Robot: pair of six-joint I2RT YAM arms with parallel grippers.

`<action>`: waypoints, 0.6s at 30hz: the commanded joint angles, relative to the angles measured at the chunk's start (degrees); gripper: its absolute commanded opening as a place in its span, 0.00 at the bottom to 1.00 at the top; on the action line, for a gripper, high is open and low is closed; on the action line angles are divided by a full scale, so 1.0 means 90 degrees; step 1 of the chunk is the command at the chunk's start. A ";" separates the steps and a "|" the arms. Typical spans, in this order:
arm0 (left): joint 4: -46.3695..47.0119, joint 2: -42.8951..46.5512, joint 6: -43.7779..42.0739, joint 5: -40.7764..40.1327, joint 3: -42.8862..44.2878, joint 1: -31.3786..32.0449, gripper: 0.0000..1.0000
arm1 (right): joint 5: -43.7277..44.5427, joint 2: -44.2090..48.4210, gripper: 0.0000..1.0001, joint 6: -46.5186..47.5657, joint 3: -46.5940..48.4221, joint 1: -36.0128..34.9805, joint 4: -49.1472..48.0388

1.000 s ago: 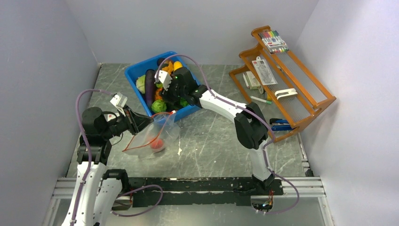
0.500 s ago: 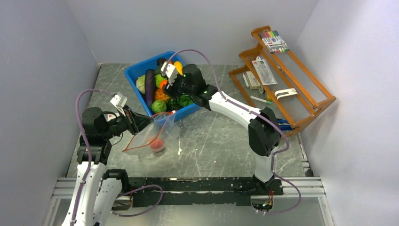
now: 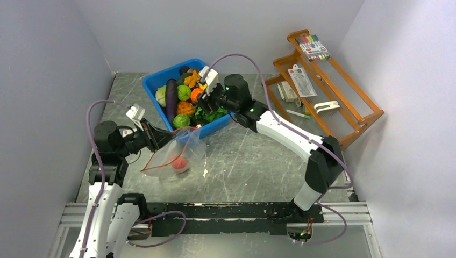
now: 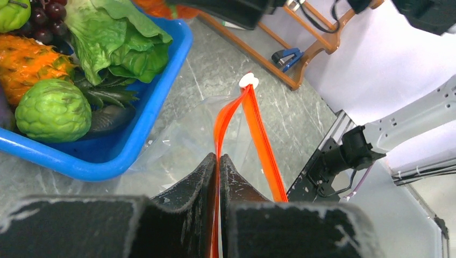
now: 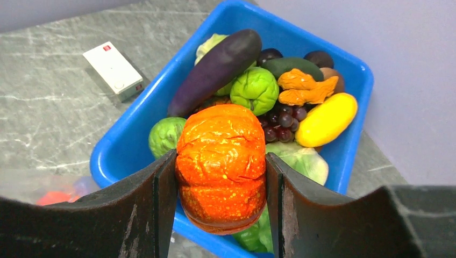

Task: Place the food in the zip-top bag and seal the zipper
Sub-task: Pick up the fake fruit from the bin.

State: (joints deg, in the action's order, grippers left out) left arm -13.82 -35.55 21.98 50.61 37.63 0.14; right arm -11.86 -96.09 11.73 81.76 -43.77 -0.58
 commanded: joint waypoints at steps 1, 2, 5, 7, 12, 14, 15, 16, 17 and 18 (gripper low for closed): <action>0.0758 -0.0170 0.0450 0.0059 -0.0034 -0.0027 0.07 | 0.0307 0.0704 0.38 -0.0321 -0.0207 0.0019 0.0051; 0.0874 -0.0229 0.0537 0.0055 -0.0005 -0.0026 0.07 | 0.0387 0.0859 0.37 -0.0362 -0.0278 0.0018 0.0097; 0.1304 -0.0447 0.0837 0.0097 0.0177 -0.0016 0.07 | 0.0679 0.1369 0.36 -0.0530 -0.0498 0.0020 0.0159; 0.1555 -0.0600 0.1031 0.0099 0.0333 -0.0008 0.07 | 0.0827 0.1704 0.36 -0.0646 -0.0610 0.0019 0.0203; 0.2204 -0.1012 0.1368 0.0011 0.0333 0.0180 0.07 | 0.0462 0.2468 0.36 -0.0708 -0.0995 0.0019 0.0143; 0.2394 -0.1197 0.1458 0.0043 0.0241 0.0342 0.07 | 0.0008 0.2673 0.37 -0.0684 -0.1131 0.0019 0.0118; 0.2455 -0.1280 0.1473 0.0061 0.0200 0.0424 0.07 | -0.0217 0.2737 0.37 -0.0663 -0.1198 0.0011 0.0105; 0.2494 -0.1350 0.1469 0.0064 0.0166 0.0503 0.07 | -0.0425 0.2775 0.37 -0.0659 -0.1238 0.0010 0.0088; 0.2502 -0.1404 0.1433 0.0069 0.0135 0.0576 0.07 | -0.0723 0.2819 0.37 -0.0658 -0.1282 0.0007 0.0078; 0.2498 -0.1458 0.1393 0.0075 0.0111 0.0626 0.07 | -0.0974 0.2825 0.37 -0.0654 -0.1312 0.0001 0.0061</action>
State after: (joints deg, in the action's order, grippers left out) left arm 3.62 -47.29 33.67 50.61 38.96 3.68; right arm -11.46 -71.55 6.22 71.53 -43.72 0.86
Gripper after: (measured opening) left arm 0.071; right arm 0.541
